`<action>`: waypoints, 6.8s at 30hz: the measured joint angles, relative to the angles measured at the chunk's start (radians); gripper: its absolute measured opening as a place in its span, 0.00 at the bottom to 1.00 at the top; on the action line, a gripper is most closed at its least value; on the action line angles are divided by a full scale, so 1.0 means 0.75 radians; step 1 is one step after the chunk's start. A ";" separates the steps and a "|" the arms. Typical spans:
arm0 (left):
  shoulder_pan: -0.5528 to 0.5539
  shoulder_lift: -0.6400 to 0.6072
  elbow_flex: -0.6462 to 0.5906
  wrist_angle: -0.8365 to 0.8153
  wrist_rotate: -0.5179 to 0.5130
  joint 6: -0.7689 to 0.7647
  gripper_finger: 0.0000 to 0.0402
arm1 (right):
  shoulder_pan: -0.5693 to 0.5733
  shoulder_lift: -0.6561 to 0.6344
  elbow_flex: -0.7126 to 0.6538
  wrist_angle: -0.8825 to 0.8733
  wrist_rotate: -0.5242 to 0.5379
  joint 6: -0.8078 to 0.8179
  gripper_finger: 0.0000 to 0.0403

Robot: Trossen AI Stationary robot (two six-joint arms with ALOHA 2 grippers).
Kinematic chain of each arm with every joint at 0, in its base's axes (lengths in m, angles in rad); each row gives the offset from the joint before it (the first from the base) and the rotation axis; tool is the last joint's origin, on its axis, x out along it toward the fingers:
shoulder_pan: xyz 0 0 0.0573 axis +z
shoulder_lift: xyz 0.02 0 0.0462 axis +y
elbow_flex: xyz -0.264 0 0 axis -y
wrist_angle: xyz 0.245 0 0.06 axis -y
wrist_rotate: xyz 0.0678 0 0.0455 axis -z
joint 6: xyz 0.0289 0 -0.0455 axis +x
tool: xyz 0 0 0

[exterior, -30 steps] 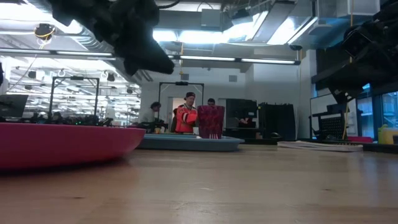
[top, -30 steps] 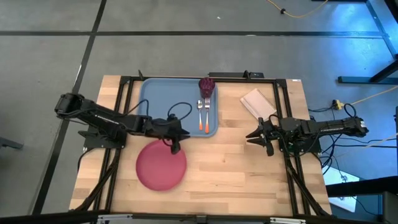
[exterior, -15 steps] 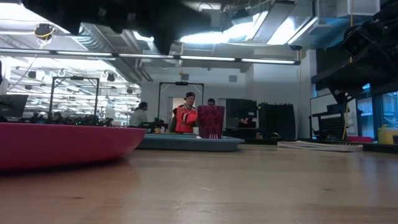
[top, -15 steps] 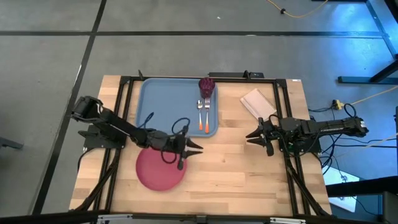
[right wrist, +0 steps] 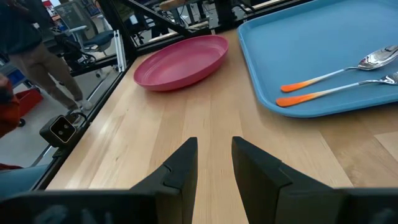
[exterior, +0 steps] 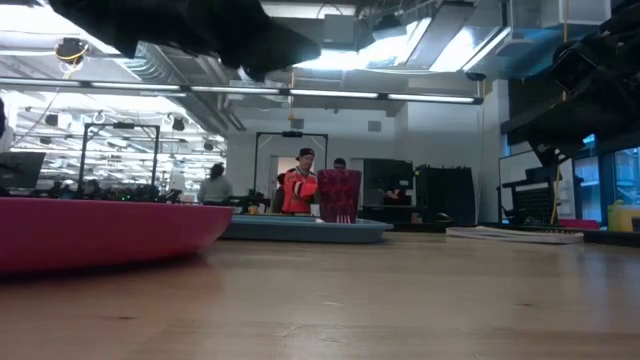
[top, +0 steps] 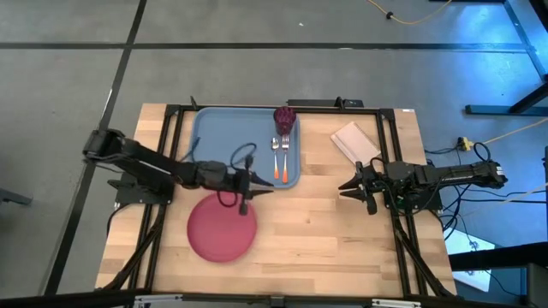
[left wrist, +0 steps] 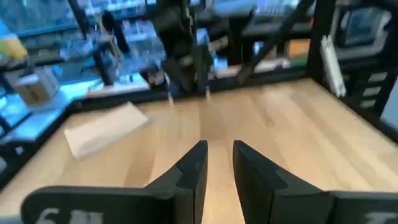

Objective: Pick and place plate/cup/fork/spoon on tray
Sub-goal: Put the pink plate on the blue tray

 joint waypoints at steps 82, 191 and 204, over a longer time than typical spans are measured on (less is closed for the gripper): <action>-0.425 -0.318 0.384 -2.311 -0.019 -1.867 0.17 | 0.000 0.001 0.000 0.017 0.000 -0.111 0.26; 0.919 0.043 0.656 -2.349 -0.449 -0.936 0.00 | 0.000 0.004 0.000 -0.001 0.001 -0.111 0.26; 0.989 0.135 0.656 -2.333 -0.507 -0.867 0.09 | 0.000 0.003 0.000 -0.001 0.001 -0.110 0.26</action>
